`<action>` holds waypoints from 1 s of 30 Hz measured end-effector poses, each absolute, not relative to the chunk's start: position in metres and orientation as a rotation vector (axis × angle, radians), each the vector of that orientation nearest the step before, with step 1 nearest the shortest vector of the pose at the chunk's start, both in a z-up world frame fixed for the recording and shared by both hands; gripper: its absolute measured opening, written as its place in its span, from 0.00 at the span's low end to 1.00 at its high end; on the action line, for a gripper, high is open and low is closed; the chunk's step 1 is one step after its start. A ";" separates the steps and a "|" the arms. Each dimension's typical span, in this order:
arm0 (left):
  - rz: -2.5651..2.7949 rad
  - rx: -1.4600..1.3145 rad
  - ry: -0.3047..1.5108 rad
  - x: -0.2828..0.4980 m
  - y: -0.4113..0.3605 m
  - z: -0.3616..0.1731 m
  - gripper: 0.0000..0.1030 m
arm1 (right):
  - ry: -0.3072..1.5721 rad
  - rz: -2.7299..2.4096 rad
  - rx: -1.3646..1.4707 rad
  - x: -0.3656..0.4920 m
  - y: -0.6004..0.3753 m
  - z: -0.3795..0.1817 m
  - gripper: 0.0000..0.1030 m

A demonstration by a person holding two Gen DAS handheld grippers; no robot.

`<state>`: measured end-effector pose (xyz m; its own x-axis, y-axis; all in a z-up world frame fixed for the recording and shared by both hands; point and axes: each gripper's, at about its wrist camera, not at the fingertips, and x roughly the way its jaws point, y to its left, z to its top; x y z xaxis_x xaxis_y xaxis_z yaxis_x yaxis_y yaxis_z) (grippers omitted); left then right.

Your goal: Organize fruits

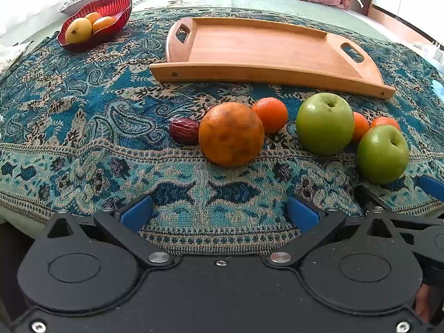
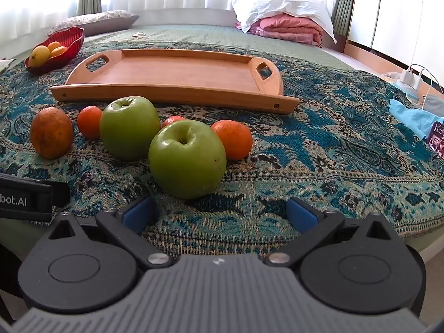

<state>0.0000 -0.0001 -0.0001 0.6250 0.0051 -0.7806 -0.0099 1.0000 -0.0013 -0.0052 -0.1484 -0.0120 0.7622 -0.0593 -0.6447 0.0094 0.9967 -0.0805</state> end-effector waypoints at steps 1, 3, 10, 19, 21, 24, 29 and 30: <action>0.009 -0.004 0.896 0.000 0.000 0.000 1.00 | 0.700 -0.039 -0.077 -0.005 -0.148 -0.012 1.00; 0.009 -0.004 0.894 0.000 0.000 0.000 1.00 | 0.699 -0.040 -0.076 -0.005 -0.148 -0.012 1.00; 0.008 -0.005 0.887 0.000 0.000 0.000 1.00 | 0.698 -0.039 -0.078 -0.004 -0.147 -0.013 1.00; 0.009 -0.005 0.886 -0.001 0.000 0.000 1.00 | 0.696 -0.040 -0.080 -0.007 -0.148 -0.013 1.00; 0.009 -0.005 0.886 0.000 0.000 0.000 1.00 | 0.695 -0.040 -0.080 -0.007 -0.148 -0.013 1.00; 0.009 -0.005 0.886 0.000 0.000 0.000 1.00 | 0.695 -0.040 -0.081 -0.007 -0.148 -0.013 1.00; 0.009 -0.005 0.885 0.000 0.000 0.002 1.00 | 0.694 -0.040 -0.081 -0.007 -0.148 -0.013 1.00; 0.009 -0.005 0.885 0.001 0.000 0.002 1.00 | 0.694 -0.040 -0.081 -0.007 -0.147 -0.013 1.00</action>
<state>0.0005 0.0002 0.0019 0.6331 0.0056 -0.7740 -0.0094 1.0000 -0.0005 -0.0068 -0.1475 -0.0135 0.7684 -0.0642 -0.6368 0.0101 0.9960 -0.0883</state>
